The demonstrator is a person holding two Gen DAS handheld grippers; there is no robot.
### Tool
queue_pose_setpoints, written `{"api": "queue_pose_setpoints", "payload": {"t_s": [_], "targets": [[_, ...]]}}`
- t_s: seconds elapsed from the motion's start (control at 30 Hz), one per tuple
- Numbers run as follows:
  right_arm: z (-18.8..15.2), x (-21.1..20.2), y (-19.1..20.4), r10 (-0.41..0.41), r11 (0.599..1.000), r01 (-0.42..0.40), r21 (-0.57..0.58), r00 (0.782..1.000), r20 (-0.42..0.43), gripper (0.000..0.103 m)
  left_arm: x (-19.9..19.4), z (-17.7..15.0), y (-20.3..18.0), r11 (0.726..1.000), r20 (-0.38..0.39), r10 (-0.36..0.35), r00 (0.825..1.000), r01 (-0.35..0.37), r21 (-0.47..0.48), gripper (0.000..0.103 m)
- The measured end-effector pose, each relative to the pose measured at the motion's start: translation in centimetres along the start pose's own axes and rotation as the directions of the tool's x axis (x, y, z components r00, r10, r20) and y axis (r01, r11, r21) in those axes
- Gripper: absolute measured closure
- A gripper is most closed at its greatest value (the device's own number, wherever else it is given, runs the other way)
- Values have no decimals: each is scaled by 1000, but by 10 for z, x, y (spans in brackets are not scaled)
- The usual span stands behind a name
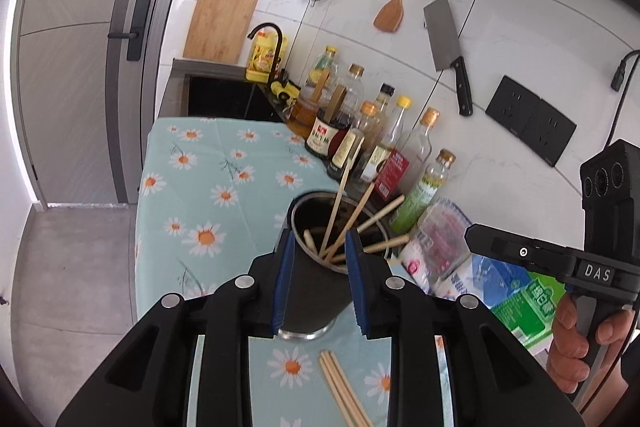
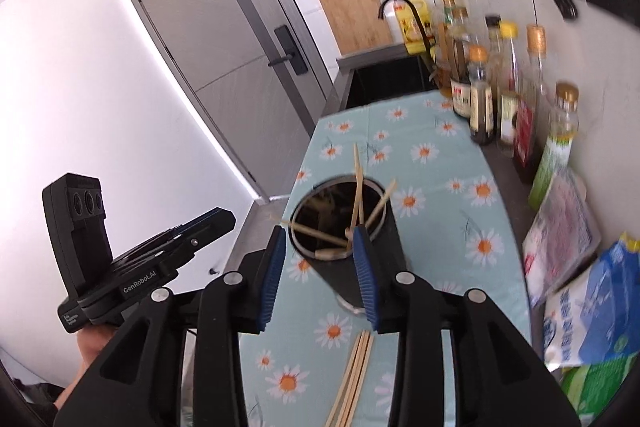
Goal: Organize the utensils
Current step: 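Lower both open tools toward the remaining chopsticks on the tablecloth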
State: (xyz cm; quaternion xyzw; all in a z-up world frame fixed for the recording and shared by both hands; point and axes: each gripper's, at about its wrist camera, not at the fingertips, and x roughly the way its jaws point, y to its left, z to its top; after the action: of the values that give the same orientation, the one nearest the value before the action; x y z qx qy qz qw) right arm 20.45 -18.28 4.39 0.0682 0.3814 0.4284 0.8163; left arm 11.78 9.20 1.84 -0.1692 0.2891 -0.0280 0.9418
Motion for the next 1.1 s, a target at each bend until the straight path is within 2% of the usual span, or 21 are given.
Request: {"api": "queue_pose_setpoints", "payload": {"t_s": [0.13, 0.2, 0.43, 0.47, 0.5, 0.57, 0.73, 0.8, 0.9, 1.1], "targets": [[-17, 8, -5, -13, 1000, 13, -2, 998, -62, 66, 0, -18, 2, 1000, -48, 8, 999, -8, 1, 77], [-24, 11, -5, -21, 1000, 19, -14, 996, -85, 58, 1, -27, 4, 1000, -76, 9, 997, -10, -5, 74], [-44, 30, -11, -15, 1000, 16, 3, 984, -180, 58, 5, -49, 3, 1000, -145, 7, 989, -8, -8, 72], [-47, 33, -12, -19, 1000, 21, 5, 980, -199, 57, 6, -51, 2, 1000, -154, 8, 988, -9, -6, 70], [-49, 37, -14, -25, 1000, 27, 7, 975, -220, 52, 7, -55, 2, 1000, -167, 8, 986, -10, -10, 65], [-55, 47, -17, -46, 999, 50, 10, 961, -273, 49, 7, -60, 2, 1000, -179, 10, 984, -13, -16, 60], [-70, 68, -24, -74, 996, 87, 15, 920, -384, 48, 10, -72, 1, 1000, -220, 8, 976, -13, -20, 56], [-77, 78, -28, -91, 993, 113, 23, 894, -438, 44, 12, -77, 1, 1000, -243, 16, 970, -21, -19, 52], [-87, 93, -36, -105, 988, 148, 42, 850, -517, 44, 14, -83, 1, 1000, -274, 21, 962, -25, -12, 48], [-99, 117, -49, -88, 977, 187, 101, 787, -610, 44, 21, -95, 4, 999, -330, 31, 943, -39, -17, 46]]}}
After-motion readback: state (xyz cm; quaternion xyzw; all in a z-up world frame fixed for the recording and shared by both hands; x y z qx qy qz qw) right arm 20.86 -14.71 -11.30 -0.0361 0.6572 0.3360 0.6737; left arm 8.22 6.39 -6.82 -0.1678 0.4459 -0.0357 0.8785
